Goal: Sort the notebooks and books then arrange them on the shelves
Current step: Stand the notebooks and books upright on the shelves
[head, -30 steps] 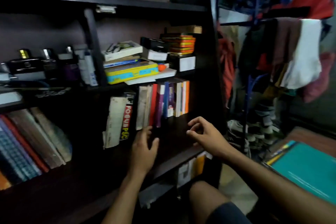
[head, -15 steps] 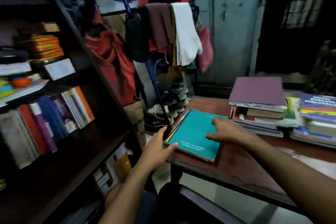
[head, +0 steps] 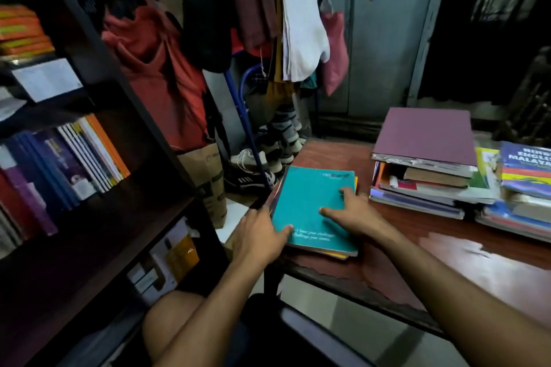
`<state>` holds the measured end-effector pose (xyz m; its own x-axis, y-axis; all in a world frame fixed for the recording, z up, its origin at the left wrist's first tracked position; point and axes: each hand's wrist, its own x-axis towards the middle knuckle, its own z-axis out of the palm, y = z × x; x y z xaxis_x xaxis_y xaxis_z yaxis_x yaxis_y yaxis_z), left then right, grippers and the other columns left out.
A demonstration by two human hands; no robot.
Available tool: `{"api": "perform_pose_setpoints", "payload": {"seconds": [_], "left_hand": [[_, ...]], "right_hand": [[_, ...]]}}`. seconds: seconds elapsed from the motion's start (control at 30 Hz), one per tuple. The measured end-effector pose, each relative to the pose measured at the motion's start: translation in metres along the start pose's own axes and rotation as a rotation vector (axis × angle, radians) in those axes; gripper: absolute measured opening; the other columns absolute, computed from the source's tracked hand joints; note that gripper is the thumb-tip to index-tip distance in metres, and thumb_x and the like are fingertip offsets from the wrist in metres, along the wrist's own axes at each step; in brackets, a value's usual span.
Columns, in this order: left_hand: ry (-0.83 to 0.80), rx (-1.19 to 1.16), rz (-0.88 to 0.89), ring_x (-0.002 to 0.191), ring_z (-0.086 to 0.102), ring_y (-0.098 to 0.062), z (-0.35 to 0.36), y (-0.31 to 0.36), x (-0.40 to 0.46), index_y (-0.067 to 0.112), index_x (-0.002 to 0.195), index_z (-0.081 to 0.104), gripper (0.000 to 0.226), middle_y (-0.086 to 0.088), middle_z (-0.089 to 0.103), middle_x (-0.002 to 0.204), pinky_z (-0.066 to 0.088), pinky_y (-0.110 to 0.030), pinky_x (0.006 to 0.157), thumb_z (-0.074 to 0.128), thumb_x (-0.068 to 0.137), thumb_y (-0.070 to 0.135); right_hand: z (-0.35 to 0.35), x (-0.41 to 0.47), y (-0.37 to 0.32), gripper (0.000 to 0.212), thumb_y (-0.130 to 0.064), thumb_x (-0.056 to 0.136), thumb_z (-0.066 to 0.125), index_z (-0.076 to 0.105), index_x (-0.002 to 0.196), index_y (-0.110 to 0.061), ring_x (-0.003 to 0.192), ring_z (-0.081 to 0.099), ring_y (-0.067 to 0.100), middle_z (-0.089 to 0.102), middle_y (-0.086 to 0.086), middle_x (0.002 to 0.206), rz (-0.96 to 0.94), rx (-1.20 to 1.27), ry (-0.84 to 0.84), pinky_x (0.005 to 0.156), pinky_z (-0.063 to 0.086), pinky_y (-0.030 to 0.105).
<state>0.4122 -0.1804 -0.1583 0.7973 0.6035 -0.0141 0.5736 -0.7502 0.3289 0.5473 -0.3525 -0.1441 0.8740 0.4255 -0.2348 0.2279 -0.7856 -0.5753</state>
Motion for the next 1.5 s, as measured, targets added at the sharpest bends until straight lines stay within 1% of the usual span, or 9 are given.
{"api": "perform_pose_setpoints", "payload": {"seconds": [0.07, 0.23, 0.57, 0.7, 0.93, 1.07, 1.2, 1.33, 1.5], "left_hand": [[-0.033, -0.114, -0.042, 0.116, 0.06, -0.024, -0.006, 0.002, -0.007, 0.034, 0.142, 0.047, 0.068, 0.0, 0.064, 0.124, 0.05, -0.035, 0.088, 0.064, 0.082, 0.063], [-0.287, -1.096, -0.358, 0.085, 0.075, -0.022, -0.032, -0.007, -0.036, 0.023, 0.112, 0.059, 0.019, -0.006, 0.074, 0.107, 0.063, -0.045, 0.067, 0.067, 0.095, 0.027], [0.019, -1.433, -0.146, 0.08, 0.073, -0.027, -0.066, -0.104, -0.117, 0.031, 0.123, 0.048, 0.032, -0.007, 0.066, 0.122, 0.058, -0.041, 0.046, 0.052, 0.103, 0.007], [0.274, -1.444, -0.182, 0.084, 0.074, -0.03, -0.087, -0.157, -0.155, 0.029, 0.127, 0.047, 0.033, -0.005, 0.069, 0.117, 0.06, -0.046, 0.05, 0.053, 0.102, 0.01], [0.769, -1.567, -0.463, 0.073, 0.075, -0.012, -0.118, -0.254, -0.227, 0.035, 0.152, 0.025, 0.064, -0.001, 0.06, 0.133, 0.057, -0.032, 0.043, 0.046, 0.102, 0.0], [0.941, -1.514, -0.739, 0.068, 0.075, -0.023, -0.123, -0.288, -0.266, 0.041, 0.156, 0.02, 0.065, -0.007, 0.062, 0.128, 0.058, -0.036, 0.043, 0.045, 0.105, 0.008], [0.997, -1.364, -0.852, 0.071, 0.071, -0.017, -0.13, -0.292, -0.284, 0.042, 0.147, 0.026, 0.055, -0.002, 0.065, 0.119, 0.059, -0.035, 0.048, 0.049, 0.105, 0.015], [0.981, -1.09, -0.993, 0.094, 0.07, -0.015, -0.123, -0.299, -0.297, 0.031, 0.122, 0.05, 0.031, -0.004, 0.068, 0.124, 0.058, -0.028, 0.064, 0.066, 0.095, 0.027], [0.857, -0.606, -1.167, 0.103, 0.059, -0.015, -0.119, -0.308, -0.306, 0.024, 0.109, 0.056, 0.058, 0.002, 0.052, 0.114, 0.056, -0.036, 0.086, 0.082, 0.066, 0.053]], "right_hand": [[0.002, 0.0, -0.002, 0.079, -0.058, 0.085, 0.067, 0.035, 0.149, -0.025, 0.131, 0.048, 0.032, 0.039, 0.014, 0.146, -0.004, 0.055, 0.006, 0.11, 0.04, 0.039], [0.02, -0.011, -0.021, 0.063, -0.051, 0.085, 0.072, 0.048, 0.138, -0.027, 0.126, 0.05, 0.029, 0.043, 0.012, 0.14, -0.083, 0.134, -0.061, 0.108, 0.041, 0.04], [0.071, -0.057, -0.097, 0.05, -0.022, 0.081, 0.083, 0.055, 0.123, -0.026, 0.116, 0.053, 0.022, 0.055, 0.005, 0.125, -0.441, 0.274, -0.071, 0.088, 0.04, 0.028], [0.104, -0.082, -0.157, 0.051, -0.019, 0.08, 0.082, 0.055, 0.124, -0.024, 0.117, 0.053, 0.017, 0.054, 0.0, 0.126, -0.679, 0.221, -0.072, 0.102, 0.043, 0.035], [0.197, -0.135, -0.285, 0.05, -0.019, 0.081, 0.082, 0.058, 0.125, -0.016, 0.124, 0.051, 0.017, 0.051, 0.001, 0.13, -1.125, 0.019, -0.338, 0.103, 0.03, 0.017], [0.253, -0.182, -0.341, 0.059, -0.049, 0.085, 0.073, 0.052, 0.136, -0.026, 0.13, 0.048, 0.026, 0.049, 0.005, 0.14, -1.292, -0.324, -0.577, 0.107, 0.037, 0.03], [0.285, -0.232, -0.358, 0.074, -0.08, 0.082, 0.05, 0.045, 0.142, -0.036, 0.141, 0.035, 0.029, 0.045, 0.005, 0.148, -1.399, -0.592, -0.51, 0.118, 0.017, 0.055], [0.288, -0.25, -0.352, 0.092, -0.09, 0.076, 0.041, 0.037, 0.146, -0.031, 0.149, 0.021, 0.029, 0.035, 0.014, 0.155, -1.429, -0.61, -0.579, 0.12, 0.012, 0.057], [0.286, -0.242, -0.334, 0.151, -0.109, 0.028, 0.01, 0.018, 0.155, -0.03, 0.155, -0.002, 0.029, 0.011, 0.015, 0.165, -1.497, -0.574, -0.666, 0.121, 0.0, 0.058]]}}
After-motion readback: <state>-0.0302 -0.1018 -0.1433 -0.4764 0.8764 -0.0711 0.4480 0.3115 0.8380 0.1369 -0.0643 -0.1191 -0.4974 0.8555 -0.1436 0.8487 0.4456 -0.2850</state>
